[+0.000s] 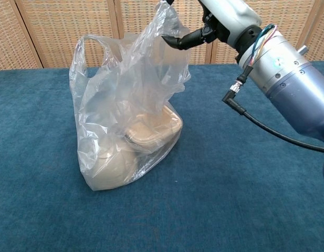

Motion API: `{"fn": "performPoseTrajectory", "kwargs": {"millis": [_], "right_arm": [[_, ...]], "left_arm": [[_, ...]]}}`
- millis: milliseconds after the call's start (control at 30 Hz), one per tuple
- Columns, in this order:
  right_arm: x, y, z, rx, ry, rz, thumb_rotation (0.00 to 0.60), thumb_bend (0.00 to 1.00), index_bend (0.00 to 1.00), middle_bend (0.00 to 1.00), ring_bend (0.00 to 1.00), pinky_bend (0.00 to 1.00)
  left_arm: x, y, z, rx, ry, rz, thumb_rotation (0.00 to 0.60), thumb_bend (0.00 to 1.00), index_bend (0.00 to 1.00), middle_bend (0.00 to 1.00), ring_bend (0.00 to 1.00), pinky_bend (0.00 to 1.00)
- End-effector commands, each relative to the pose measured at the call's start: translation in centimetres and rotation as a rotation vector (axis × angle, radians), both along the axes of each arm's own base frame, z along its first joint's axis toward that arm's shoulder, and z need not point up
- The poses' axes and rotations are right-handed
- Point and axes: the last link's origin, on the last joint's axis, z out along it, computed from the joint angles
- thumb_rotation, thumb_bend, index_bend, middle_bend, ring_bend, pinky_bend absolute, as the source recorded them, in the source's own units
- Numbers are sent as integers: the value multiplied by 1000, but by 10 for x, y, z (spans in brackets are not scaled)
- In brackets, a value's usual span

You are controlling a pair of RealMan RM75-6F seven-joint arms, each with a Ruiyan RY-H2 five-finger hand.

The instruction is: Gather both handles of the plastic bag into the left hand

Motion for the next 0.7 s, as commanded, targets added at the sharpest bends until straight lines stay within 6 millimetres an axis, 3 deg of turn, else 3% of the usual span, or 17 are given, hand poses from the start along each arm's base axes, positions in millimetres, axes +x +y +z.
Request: {"fn": "performPoseTrajectory", "kwargs": {"millis": [33, 300, 433, 700], "right_arm": [[-5, -1, 4, -3, -18, -16, 600, 451, 520, 33, 0, 0], [-20, -4, 12, -3, -123, -84, 600, 366, 525, 41, 0, 0], [-21, -11, 20, 42, -282, -167, 600, 285, 529, 50, 0, 0], [-24, -15, 39, 89, -415, -263, 600, 295, 537, 54, 0, 0]], "left_arm": [[0, 0, 0, -2, 1, 0, 600, 104, 0, 0, 0, 0], [1, -1, -3, -7, 3, -3, 600, 106, 0, 0, 0, 0], [1, -1, -2, -5, 3, 0, 600, 105, 0, 0, 0, 0], [2, -2, -3, -7, 2, -3, 600, 103, 0, 0, 0, 0]]}}
